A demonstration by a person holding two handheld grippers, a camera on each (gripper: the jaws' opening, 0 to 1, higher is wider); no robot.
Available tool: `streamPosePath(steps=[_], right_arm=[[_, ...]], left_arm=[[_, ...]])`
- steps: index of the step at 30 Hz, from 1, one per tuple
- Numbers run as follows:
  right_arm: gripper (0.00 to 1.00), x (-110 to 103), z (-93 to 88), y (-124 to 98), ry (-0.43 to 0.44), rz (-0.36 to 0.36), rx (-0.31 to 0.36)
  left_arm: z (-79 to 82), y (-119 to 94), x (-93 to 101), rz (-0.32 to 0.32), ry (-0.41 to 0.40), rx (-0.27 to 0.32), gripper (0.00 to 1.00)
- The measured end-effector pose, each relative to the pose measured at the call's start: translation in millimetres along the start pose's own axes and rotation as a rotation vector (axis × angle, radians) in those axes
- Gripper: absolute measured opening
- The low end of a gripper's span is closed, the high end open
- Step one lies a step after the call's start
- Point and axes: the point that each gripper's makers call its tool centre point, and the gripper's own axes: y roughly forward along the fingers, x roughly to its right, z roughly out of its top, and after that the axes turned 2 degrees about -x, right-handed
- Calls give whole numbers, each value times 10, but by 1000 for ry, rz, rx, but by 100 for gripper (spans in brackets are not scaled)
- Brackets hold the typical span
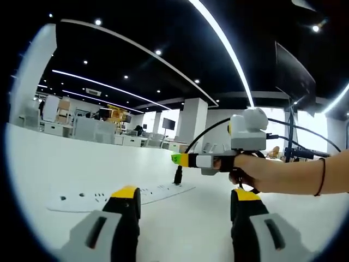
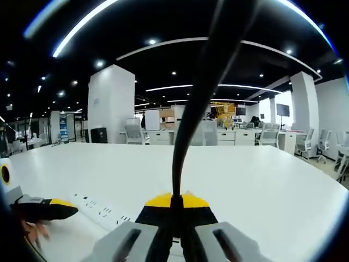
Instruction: Find the data cable on the table. Grasp the USB connector end of the cable and insert it into the USB port on the table
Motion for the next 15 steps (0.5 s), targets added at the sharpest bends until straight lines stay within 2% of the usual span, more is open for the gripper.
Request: streamPosePath(steps=[15], right_arm=[[4,-6,-28,-22,27,2,0]], left_arm=[[-9,4,2,2,2,-3,67]])
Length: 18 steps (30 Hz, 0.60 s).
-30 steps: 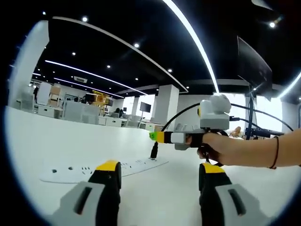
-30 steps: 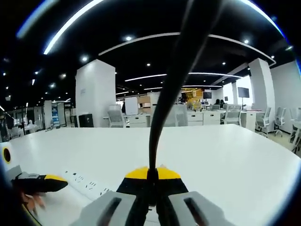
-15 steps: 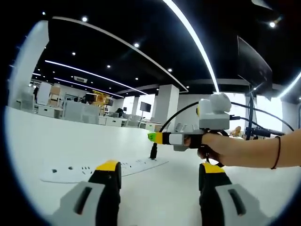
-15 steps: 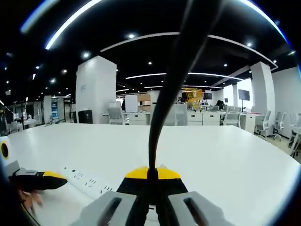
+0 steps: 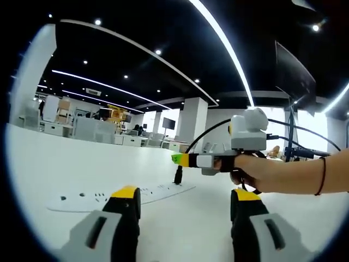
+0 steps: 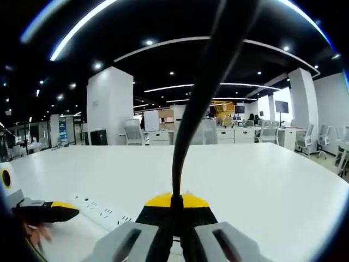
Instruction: Find the data cable on the table. Grasp the USB connector end of the cable and insert it into the USB port on the table
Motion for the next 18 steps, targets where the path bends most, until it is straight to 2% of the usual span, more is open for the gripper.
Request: streamPosePath(steps=[5,12,18], right_arm=[[4,-10,1,20,-9,2,1],[4,33,-3,-4,68,7,33],[4,-7,-14,-17,23,-16,30]], left_arm=[[-1,3,1,0,1,0,67],[-1,5,-1,1,-1,0,67],[-2,6,-2,2,0,0,67]])
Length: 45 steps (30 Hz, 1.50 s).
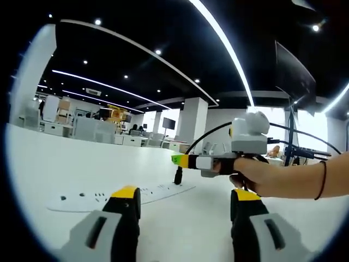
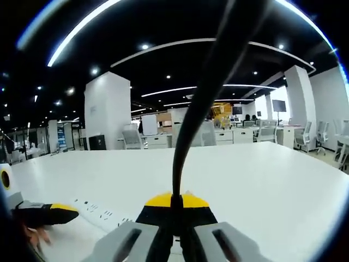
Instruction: Find the data cable on the table. Grasp the USB connector end of the cable and insert it into the USB port on the table
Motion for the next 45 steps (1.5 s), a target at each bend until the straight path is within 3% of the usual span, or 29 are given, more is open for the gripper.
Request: streamPosePath(steps=[20,35,41,45], right_arm=[[5,29,-4,34,56,-2,0],[6,10,2,29,-5,-29,-10],[9,35,-2,0,5,-39,-16],[16,52,39,-66,24,-47,-8]], left_arm=[[19,-11,-21,5,-18,15,67],[32,-7,-57,18,-33,24,64],[37,-12,-68,21,-38,28,63],[41,-15,-56,15,-39,30,65]])
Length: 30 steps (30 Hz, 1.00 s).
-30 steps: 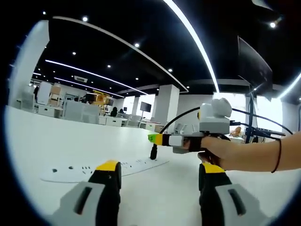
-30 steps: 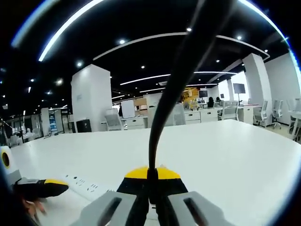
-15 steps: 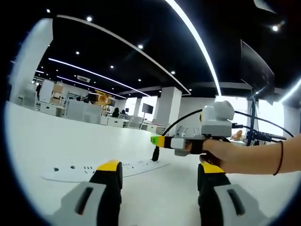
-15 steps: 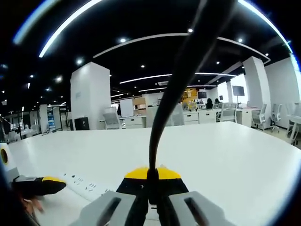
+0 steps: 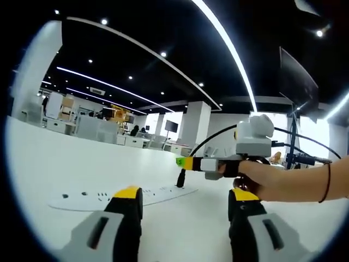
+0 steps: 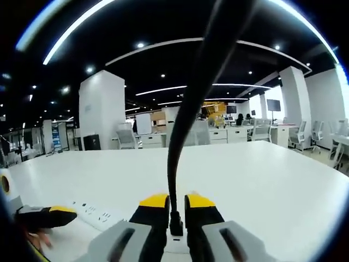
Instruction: Find the data cable on the table. Grasp the USB connector end of the cable and insert it into the USB port on the table
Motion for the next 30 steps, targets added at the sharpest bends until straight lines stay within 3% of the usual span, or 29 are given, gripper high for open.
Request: streamPosePath(steps=[14,23,30], right_arm=[[25,-102,-13,-432,21,25,-12],[31,-177,9,-754,72,17,29],[33,-253,67,-1084,89,8,57]], left_arm=[[62,-53,-36,14,-40,38,70],[60,-131,88,17,51,23,69],[131,-273,86,53,19,55,72]])
